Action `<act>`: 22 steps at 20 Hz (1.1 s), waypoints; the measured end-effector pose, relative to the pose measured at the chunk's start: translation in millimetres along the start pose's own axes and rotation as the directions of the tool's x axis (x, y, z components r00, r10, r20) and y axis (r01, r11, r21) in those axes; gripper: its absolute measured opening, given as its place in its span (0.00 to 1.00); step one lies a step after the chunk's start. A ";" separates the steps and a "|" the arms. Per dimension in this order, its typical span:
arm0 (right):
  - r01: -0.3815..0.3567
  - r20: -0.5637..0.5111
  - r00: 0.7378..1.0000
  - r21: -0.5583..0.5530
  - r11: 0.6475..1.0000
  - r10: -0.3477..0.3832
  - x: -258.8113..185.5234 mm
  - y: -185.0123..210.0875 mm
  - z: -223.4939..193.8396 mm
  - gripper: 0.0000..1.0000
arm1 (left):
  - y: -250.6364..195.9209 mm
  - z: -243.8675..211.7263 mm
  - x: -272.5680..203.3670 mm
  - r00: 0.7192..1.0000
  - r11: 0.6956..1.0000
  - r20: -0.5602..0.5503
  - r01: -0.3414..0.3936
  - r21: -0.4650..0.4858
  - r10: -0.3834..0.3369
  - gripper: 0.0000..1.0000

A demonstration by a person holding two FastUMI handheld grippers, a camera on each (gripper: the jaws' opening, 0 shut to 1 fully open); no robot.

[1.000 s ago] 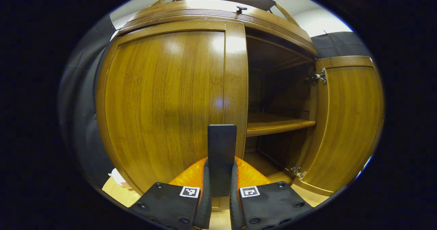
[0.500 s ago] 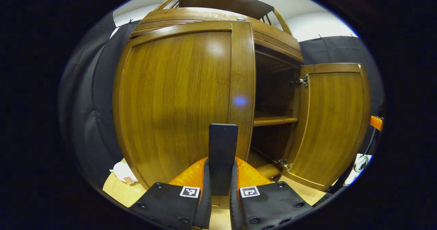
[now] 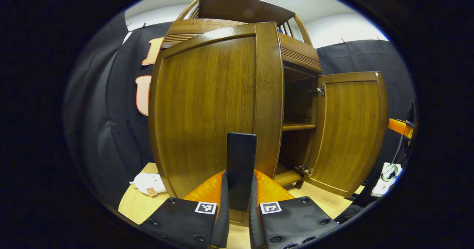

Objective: Open the right door of the double-door shoe cabinet with the right hand, and open the left door with the left hand.

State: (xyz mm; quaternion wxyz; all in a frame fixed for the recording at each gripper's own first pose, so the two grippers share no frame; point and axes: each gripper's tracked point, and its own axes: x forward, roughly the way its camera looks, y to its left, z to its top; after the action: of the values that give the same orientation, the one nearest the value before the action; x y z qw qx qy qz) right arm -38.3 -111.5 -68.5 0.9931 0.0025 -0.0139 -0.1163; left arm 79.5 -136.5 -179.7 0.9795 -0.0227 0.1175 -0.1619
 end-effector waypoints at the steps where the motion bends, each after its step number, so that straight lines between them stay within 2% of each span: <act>1: -0.005 0.003 1.000 0.001 1.000 0.005 -0.3 4.1 0.2 0.98 | 3.4 0.0 -7.0 1.000 1.000 0.001 -0.002 0.002 0.002 0.29; 3: -0.015 0.007 1.000 0.002 1.000 0.015 -0.5 11.9 3.0 0.98 | 7.8 -2.4 -15.4 1.000 1.000 0.003 -0.006 0.005 0.006 0.27; 7: -0.044 0.002 0.999 0.006 0.999 0.044 1.1 29.3 0.3 0.98 | 19.1 -5.6 -32.9 1.000 1.000 0.004 -0.018 0.008 0.018 0.30; 8: -0.048 0.002 0.999 0.004 0.999 0.048 1.5 32.1 1.0 0.99 | 23.2 -6.2 -38.1 1.000 1.000 0.005 -0.026 0.014 0.026 0.27; 11: -0.066 0.004 0.998 0.006 0.998 0.066 -6.5 40.7 1.4 0.98 | 37.1 -2.3 -52.3 0.999 0.998 0.009 -0.052 0.029 0.052 0.30; 18: -0.105 0.001 0.994 0.006 0.994 0.105 -7.7 69.1 0.5 0.99 | 77.2 -5.4 -77.3 0.992 0.992 0.015 -0.123 0.032 0.123 0.30; 19: -0.110 0.000 0.994 0.007 0.994 0.110 -7.9 73.6 -0.2 0.98 | 81.8 -3.2 -84.7 0.992 0.991 0.024 -0.128 0.033 0.127 0.21; 20: -0.115 -0.001 0.993 0.009 0.993 0.115 -7.1 77.3 -0.4 0.98 | 86.5 -4.8 -88.1 0.991 0.991 0.021 -0.132 0.032 0.131 0.17; 22: -0.124 -0.005 0.992 0.015 0.992 0.125 -6.3 85.4 -1.8 0.98 | 100.0 -4.1 -92.9 0.989 0.989 0.023 -0.146 0.028 0.145 0.20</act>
State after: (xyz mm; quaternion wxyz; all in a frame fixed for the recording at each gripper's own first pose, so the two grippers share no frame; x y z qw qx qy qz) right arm -24.7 -26.9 -69.8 0.9984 0.0090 -0.0122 -0.0541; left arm 24.2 -11.9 -171.2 0.9902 -0.0011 0.1059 -0.0914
